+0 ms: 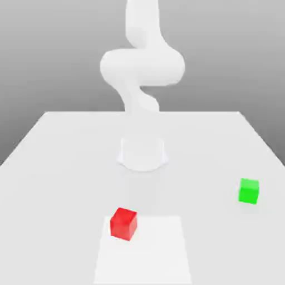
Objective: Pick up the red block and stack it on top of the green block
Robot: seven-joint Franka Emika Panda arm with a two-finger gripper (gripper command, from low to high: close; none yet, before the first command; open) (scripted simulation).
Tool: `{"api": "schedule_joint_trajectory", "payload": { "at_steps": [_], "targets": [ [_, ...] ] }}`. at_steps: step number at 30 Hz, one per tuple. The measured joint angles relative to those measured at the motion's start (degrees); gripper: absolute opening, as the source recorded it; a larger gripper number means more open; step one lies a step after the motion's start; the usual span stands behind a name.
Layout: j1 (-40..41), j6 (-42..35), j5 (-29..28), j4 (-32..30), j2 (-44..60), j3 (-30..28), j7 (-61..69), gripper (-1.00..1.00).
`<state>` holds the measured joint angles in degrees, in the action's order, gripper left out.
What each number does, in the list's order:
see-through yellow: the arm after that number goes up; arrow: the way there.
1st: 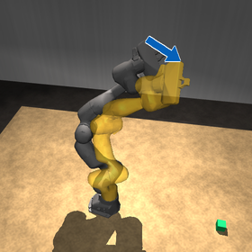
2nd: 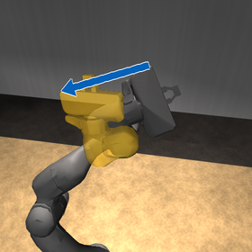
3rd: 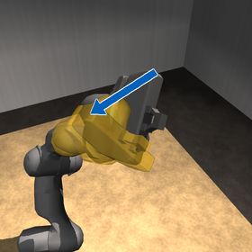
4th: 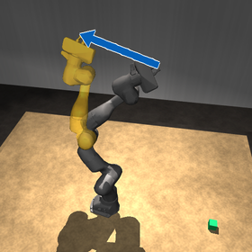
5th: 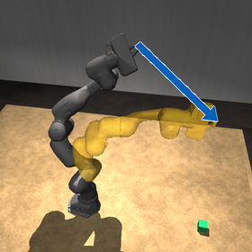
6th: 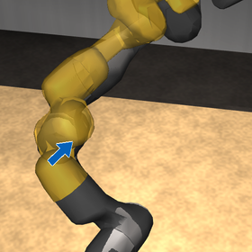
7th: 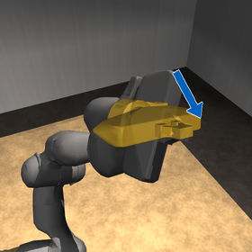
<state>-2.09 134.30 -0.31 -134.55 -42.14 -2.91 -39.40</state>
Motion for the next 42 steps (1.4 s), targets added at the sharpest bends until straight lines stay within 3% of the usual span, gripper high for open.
{"api": "schedule_joint_trajectory", "payload": {
  "at_steps": [15, 26, 31, 37, 38, 42],
  "targets": [
    [-10.85, 15.20, -1.00, -16.67, 22.58, -15.17, 39.35, 0.00],
    [-13.74, 26.23, -2.70, -28.29, 38.59, -20.77, 66.20, 0.00],
    [-14.21, 31.55, 5.24, -27.83, 45.46, -19.20, 73.70, 0.00],
    [-6.31, 38.24, 17.73, -26.47, 54.05, -8.32, 82.80, 0.00],
    [-5.26, 38.95, 18.80, -26.35, 54.94, -6.98, 83.56, -1.00],
    [-5.26, 38.84, 18.80, -26.35, 54.93, -6.99, 83.56, -1.00]
  ]
}}
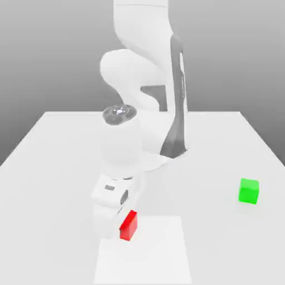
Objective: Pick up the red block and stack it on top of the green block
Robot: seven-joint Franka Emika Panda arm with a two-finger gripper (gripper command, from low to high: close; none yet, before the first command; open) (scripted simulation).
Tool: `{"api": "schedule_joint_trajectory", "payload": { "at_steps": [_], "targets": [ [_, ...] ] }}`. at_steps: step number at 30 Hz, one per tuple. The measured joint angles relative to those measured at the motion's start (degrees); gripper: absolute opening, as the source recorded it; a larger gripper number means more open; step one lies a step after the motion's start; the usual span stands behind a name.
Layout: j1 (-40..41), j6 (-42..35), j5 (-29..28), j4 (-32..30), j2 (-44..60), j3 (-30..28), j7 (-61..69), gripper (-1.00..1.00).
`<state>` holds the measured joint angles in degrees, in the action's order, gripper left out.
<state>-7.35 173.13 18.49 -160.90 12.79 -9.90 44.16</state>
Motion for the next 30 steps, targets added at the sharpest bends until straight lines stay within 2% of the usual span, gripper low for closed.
{"api": "schedule_joint_trajectory", "payload": {
  "at_steps": [2, 4, 8, 14, 21, 30],
  "targets": [
    [0.54, 0.32, 0.52, 0.06, 0.44, 0.67, 0.37, -1.00],
    [-0.97, -0.81, -1.37, -0.14, -1.01, -1.33, -0.97, -1.00],
    [-3.98, -4.92, -9.88, -1.00, -6.39, -6.48, -7.10, -1.00],
    [-2.46, -11.44, -20.11, -2.50, -14.55, -7.78, -14.60, -1.00],
    [-13.98, -14.66, -19.08, -2.06, -17.33, -0.58, -17.03, -1.00],
    [-27.37, -17.97, -16.39, -1.04, -19.67, 11.69, -19.75, -1.00]
  ]
}}
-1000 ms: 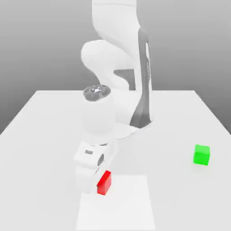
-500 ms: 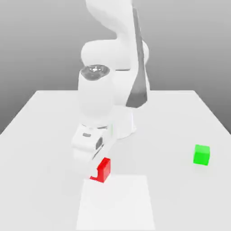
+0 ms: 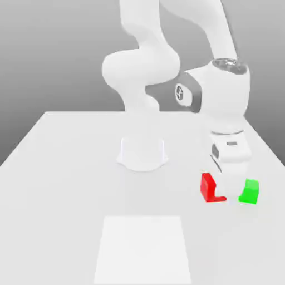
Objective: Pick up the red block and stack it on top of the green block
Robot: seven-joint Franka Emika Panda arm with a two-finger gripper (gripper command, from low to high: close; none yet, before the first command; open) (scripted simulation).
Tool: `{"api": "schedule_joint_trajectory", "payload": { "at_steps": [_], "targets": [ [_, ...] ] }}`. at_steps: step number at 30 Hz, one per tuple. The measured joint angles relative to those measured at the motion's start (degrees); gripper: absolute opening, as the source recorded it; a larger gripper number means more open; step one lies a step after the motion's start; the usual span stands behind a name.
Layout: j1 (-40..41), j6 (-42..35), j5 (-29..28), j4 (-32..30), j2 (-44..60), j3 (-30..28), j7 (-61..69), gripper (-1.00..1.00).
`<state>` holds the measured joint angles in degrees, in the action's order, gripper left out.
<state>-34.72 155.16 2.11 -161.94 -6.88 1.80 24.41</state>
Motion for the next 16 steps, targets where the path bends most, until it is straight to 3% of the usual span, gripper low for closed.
{"api": "schedule_joint_trajectory", "payload": {
  "at_steps": [7, 13, 14, 16],
  "targets": [
    [-9.92, -1.53, 1.30, 0.76, -0.68, 9.37, -2.46, -1.00],
    [-10.69, 9.00, -4.94, 1.29, 10.58, 8.71, -7.16, -1.00],
    [-10.87, 10.15, -5.79, 1.35, 11.81, 8.35, -7.77, 1.00],
    [-10.86, 10.15, -5.79, 1.35, 11.81, 8.35, -7.77, 1.00]
  ]
}}
